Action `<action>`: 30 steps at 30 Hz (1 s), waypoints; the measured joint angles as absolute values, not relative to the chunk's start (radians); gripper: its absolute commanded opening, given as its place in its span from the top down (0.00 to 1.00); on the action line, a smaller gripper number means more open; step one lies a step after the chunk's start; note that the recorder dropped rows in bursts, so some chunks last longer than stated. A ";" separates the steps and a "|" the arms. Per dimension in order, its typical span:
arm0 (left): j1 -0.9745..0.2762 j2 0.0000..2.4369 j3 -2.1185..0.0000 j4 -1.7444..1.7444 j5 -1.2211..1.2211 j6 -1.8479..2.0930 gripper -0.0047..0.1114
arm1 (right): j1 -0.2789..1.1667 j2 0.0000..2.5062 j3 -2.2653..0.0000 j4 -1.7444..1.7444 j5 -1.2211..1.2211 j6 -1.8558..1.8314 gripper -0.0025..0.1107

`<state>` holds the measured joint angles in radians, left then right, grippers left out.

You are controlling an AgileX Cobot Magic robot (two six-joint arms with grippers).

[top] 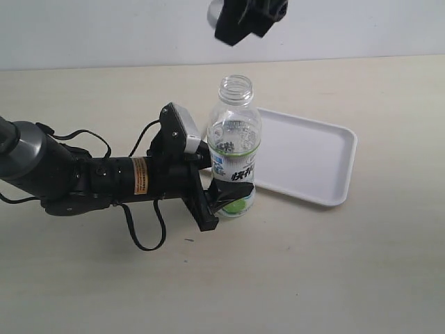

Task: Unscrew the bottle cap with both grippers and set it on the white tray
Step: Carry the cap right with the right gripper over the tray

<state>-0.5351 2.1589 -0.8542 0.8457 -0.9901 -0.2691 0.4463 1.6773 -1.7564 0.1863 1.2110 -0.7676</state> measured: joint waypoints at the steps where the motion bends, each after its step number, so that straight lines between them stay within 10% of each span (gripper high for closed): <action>1: -0.535 2.159 -0.854 0.846 -0.990 -0.269 0.96 | 0.427 1.665 -1.756 0.175 1.211 -0.733 0.98; 30: -0.535 2.159 -0.854 0.861 -0.992 -0.269 0.96 | 0.131 2.100 -1.511 0.136 0.985 -0.203 0.98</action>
